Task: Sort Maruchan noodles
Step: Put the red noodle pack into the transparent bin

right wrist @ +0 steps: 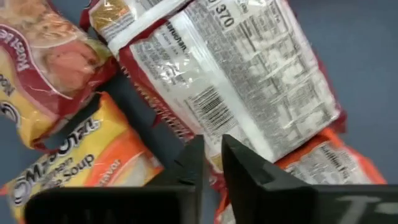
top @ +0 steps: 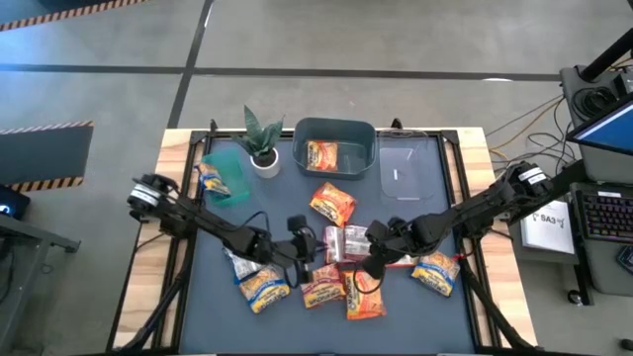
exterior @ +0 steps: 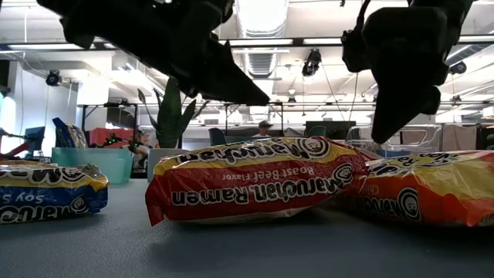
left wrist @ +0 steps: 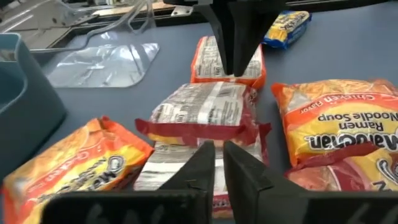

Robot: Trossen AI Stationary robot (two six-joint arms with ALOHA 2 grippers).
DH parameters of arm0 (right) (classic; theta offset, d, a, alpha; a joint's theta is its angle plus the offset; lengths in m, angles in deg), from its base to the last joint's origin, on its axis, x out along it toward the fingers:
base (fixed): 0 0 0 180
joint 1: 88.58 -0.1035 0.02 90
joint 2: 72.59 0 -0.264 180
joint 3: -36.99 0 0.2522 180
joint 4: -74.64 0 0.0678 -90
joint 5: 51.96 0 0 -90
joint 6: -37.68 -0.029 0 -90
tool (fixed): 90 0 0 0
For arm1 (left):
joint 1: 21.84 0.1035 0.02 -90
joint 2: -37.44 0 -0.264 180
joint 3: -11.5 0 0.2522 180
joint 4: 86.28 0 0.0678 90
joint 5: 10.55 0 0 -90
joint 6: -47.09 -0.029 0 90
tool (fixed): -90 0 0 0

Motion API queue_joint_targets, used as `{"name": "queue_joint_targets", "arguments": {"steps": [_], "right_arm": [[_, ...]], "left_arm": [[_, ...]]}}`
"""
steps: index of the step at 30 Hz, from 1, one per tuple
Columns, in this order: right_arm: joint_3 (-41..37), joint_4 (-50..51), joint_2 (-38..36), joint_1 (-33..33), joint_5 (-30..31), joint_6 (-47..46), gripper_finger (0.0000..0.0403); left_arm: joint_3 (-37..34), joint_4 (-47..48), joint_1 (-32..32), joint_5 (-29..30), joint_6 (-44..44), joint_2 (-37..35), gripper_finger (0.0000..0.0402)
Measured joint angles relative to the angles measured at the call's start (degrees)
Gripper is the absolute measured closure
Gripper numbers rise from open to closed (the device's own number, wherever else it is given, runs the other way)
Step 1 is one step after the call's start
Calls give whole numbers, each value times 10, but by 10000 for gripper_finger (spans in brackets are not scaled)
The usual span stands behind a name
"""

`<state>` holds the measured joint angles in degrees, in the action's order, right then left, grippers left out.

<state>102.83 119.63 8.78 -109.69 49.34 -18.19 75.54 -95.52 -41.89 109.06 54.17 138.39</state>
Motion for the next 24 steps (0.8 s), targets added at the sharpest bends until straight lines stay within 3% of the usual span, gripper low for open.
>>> {"name": "queue_joint_targets", "arguments": {"steps": [7, 13, 18, 24], "right_arm": [[0, 2, -1, 0, 3, -33, 264], [0, 14, -10, 0, 3, -28, 218], [0, 88, -15, 0, 8, -47, 222], [-5, 117, -14, 1, 47, -51, 266]], "left_arm": [[0, -69, 16, -22, -3, 43, 400], [25, -77, 27, -39, 0, 79, 401], [42, -69, 33, -38, 3, 107, 401], [43, -74, 48, -38, 14, 125, 401]]}}
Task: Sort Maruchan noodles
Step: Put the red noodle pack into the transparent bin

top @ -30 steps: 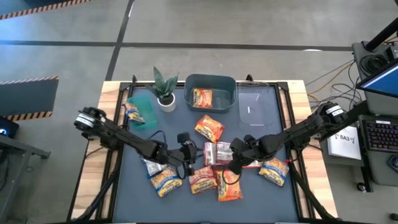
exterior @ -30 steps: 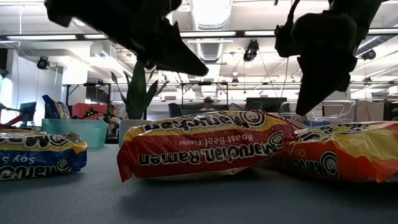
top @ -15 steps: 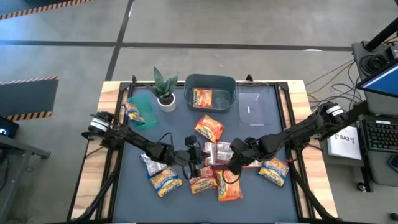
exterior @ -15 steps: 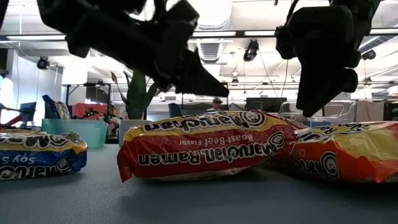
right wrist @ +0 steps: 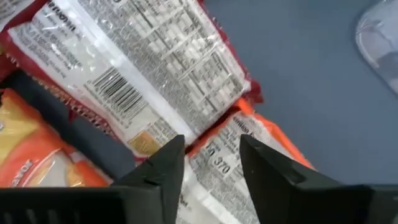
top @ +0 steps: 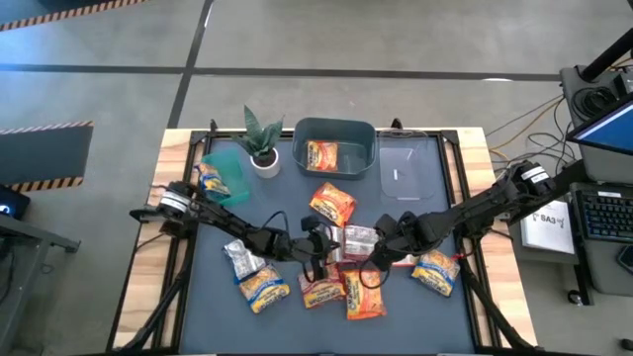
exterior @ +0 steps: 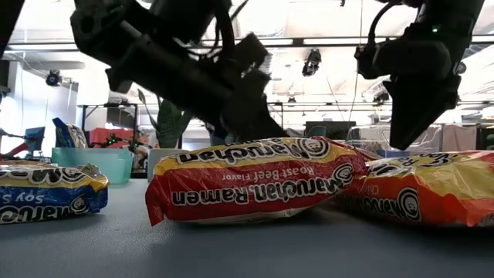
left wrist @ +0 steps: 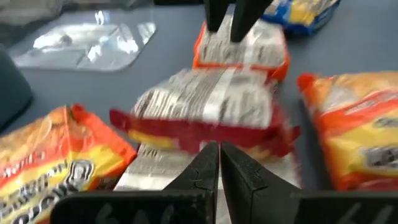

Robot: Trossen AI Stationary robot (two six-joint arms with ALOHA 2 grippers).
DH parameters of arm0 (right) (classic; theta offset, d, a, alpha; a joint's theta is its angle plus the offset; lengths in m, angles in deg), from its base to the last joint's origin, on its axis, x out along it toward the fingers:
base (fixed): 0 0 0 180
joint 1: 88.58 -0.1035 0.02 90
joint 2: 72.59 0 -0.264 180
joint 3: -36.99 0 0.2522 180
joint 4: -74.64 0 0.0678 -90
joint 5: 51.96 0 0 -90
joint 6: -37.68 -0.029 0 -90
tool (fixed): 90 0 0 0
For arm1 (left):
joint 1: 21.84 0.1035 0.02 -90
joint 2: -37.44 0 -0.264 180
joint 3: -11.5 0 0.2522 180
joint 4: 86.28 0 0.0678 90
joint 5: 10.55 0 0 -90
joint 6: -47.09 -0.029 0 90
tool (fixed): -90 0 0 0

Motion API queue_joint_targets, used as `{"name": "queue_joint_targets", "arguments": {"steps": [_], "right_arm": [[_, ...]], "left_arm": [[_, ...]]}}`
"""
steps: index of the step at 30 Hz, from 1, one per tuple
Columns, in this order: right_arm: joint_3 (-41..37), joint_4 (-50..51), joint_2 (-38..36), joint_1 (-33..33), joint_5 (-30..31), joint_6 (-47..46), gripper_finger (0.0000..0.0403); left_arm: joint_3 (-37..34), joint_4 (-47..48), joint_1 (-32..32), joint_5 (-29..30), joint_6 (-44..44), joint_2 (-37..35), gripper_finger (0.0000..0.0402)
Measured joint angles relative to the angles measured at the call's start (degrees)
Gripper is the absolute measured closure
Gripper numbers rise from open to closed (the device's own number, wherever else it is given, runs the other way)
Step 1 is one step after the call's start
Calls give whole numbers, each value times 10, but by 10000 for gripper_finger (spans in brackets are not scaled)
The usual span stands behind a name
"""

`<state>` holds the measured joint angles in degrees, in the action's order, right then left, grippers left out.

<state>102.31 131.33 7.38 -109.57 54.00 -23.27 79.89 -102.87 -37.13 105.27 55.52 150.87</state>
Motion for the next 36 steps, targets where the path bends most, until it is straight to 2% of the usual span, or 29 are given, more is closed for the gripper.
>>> {"name": "queue_joint_targets", "arguments": {"steps": [9, 14, 18, 28, 36], "right_arm": [[-17, -21, 0, 0, 36, 0, 328], [-26, -62, 0, 1, 36, -15, 336], [-19, -61, -8, 2, 35, -38, 308], [18, -66, -45, 2, 30, -41, 199], [68, -72, -32, 2, 18, -21, 134]], "left_arm": [[13, -5, 16, -30, 19, 30, 402], [33, -5, 17, -49, 13, 43, 401], [47, -5, 17, -56, 5, 45, 401], [71, -4, 17, -70, -14, 40, 401], [104, -5, 21, -74, -50, 40, 401]]}}
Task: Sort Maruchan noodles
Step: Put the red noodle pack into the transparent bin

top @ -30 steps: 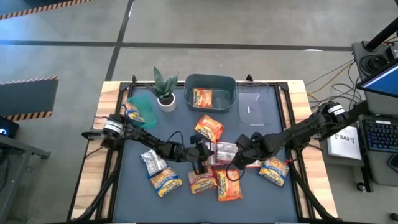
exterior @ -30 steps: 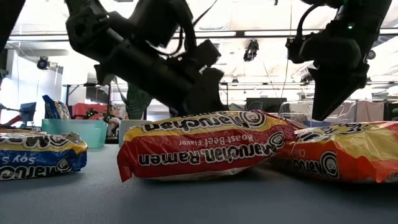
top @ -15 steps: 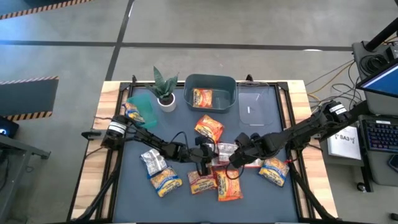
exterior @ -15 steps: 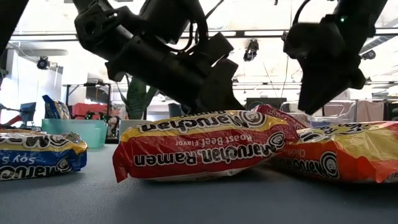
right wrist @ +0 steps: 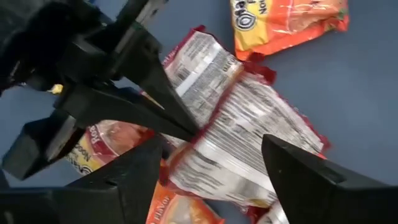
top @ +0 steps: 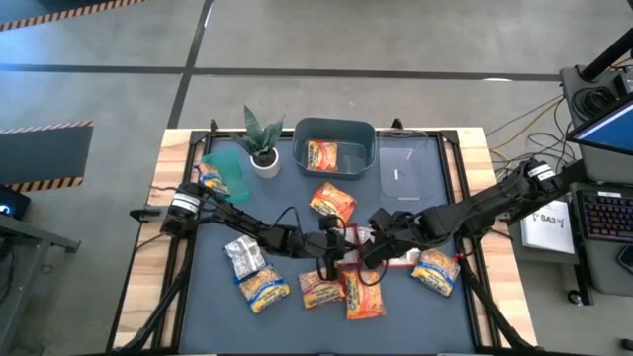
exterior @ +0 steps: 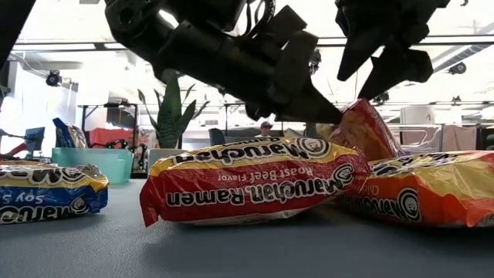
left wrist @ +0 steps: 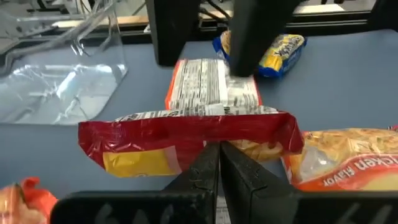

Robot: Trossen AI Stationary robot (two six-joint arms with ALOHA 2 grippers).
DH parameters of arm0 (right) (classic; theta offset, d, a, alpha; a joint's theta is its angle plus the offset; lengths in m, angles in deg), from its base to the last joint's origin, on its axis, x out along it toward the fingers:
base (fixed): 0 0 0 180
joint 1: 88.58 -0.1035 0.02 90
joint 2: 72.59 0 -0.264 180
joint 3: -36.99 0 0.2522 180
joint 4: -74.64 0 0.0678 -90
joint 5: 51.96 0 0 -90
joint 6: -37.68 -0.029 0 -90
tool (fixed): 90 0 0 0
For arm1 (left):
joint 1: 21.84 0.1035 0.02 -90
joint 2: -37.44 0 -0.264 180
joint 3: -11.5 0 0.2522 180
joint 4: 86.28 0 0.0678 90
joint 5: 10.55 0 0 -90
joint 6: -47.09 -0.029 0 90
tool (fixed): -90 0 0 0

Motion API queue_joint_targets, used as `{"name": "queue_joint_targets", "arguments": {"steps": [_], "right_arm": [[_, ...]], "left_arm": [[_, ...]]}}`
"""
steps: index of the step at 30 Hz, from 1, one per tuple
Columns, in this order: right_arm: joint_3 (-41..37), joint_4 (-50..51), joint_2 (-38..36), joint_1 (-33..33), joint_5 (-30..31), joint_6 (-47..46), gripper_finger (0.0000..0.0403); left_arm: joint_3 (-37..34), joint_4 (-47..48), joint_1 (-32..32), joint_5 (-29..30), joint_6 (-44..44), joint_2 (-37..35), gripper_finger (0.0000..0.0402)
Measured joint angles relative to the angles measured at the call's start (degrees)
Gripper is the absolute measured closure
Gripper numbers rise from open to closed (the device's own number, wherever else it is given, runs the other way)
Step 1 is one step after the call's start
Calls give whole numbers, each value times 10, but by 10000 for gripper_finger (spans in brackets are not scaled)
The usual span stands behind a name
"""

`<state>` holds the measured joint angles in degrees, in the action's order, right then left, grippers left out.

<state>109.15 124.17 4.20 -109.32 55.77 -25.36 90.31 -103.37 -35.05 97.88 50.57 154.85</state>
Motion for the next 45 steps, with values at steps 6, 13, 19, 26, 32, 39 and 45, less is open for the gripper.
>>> {"name": "queue_joint_targets", "arguments": {"steps": [6, 13, 19, 26, 32, 39, 45], "right_arm": [[16, 28, 10, 0, 4, -4, 122], [23, 53, 10, 1, 18, -19, 134], [18, 76, 13, 1, 13, -37, 137], [13, 76, 20, 1, 3, -41, 140], [12, 71, 49, 4, -8, -41, 142], [12, 89, 58, 11, -12, -49, 152], [12, 119, 56, 12, -12, -55, 209]], "left_arm": [[13, 0, 12, 0, -5, 0, 401], [29, 0, 23, -1, -15, 3, 401], [40, 0, 27, -15, -17, 5, 401], [43, 1, 30, -15, -17, 5, 401], [52, 1, 33, -17, -29, 11, 402], [57, -1, 33, -30, -30, 13, 401], [57, 6, 33, -15, -44, 9, 401]]}}
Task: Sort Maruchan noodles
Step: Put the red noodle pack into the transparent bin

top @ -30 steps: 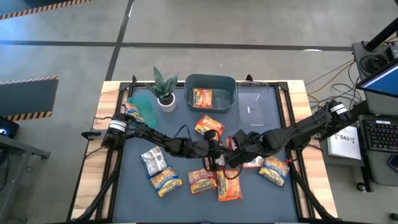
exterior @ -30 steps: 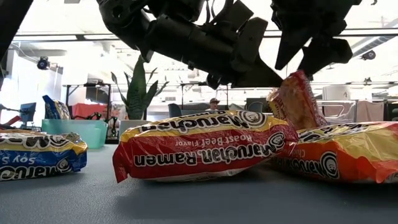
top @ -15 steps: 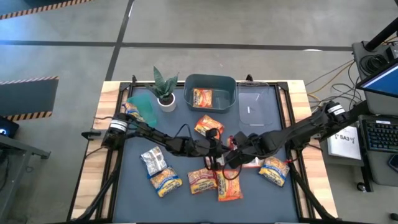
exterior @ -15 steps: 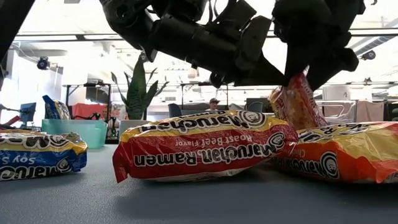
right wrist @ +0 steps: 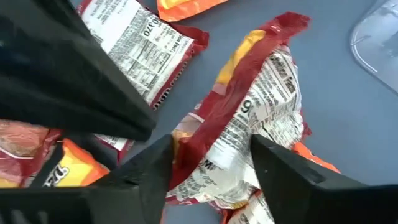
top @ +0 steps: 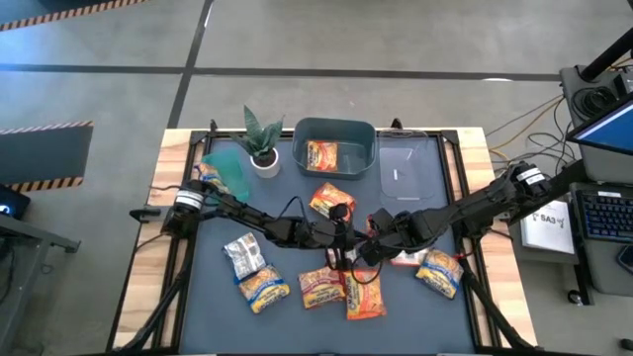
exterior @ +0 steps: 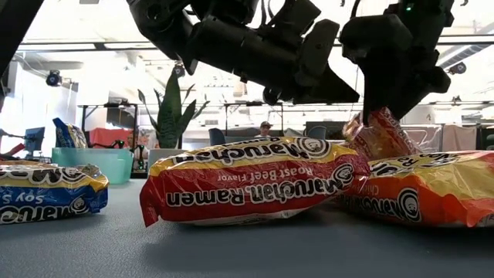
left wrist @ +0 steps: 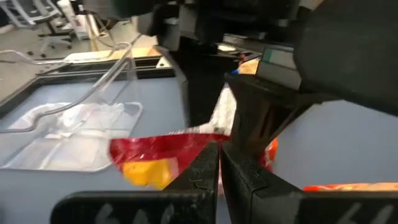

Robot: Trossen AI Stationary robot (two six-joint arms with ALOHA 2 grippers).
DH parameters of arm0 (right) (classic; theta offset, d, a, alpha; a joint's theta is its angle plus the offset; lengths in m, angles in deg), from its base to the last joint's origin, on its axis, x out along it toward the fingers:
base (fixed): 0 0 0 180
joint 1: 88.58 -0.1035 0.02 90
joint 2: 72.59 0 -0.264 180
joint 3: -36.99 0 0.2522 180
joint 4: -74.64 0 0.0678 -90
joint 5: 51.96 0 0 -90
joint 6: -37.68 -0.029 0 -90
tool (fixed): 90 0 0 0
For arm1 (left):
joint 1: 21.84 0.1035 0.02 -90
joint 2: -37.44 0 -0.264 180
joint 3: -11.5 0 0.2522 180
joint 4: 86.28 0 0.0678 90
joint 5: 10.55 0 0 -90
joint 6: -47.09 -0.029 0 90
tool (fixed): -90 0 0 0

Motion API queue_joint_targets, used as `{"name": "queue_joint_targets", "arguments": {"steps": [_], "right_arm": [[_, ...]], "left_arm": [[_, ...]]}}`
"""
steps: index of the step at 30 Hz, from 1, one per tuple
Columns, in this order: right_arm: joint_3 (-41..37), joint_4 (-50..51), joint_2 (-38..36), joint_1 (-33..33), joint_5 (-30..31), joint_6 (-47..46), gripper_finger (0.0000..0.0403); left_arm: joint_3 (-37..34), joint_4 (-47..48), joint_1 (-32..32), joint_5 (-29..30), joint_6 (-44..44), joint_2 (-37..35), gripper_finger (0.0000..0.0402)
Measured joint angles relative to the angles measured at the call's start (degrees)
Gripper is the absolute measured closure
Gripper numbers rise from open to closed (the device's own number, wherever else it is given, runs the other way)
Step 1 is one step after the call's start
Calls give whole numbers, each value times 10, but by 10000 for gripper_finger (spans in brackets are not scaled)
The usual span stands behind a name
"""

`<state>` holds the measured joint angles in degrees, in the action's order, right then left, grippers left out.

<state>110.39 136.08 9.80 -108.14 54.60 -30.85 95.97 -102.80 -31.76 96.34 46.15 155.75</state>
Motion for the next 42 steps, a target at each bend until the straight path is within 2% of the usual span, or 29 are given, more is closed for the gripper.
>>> {"name": "queue_joint_targets", "arguments": {"steps": [4, 10, 11, 18, 25, 34, 42], "right_arm": [[0, 2, -1, 1, 0, 1, 267], [0, 2, -2, 1, 0, 9, 377], [0, 2, -2, 1, 0, 10, 385], [8, 6, -19, 1, 1, 21, 393], [50, 2, -55, 1, 33, 70, 394], [67, 8, -162, 15, 123, 135, 394], [66, 106, -283, 76, 265, 158, 394]], "left_arm": [[-1, 20, 0, 22, -1, -5, 402], [-3, 41, 0, 28, -1, -14, 402], [-3, 50, 0, 33, -1, -17, 402], [-18, 105, -2, 81, -19, -81, 402], [-109, 95, -3, 83, -31, -219, 402], [-253, 52, -30, 81, -36, -418, 402], [-342, -14, -39, 81, -60, -548, 402]]}}
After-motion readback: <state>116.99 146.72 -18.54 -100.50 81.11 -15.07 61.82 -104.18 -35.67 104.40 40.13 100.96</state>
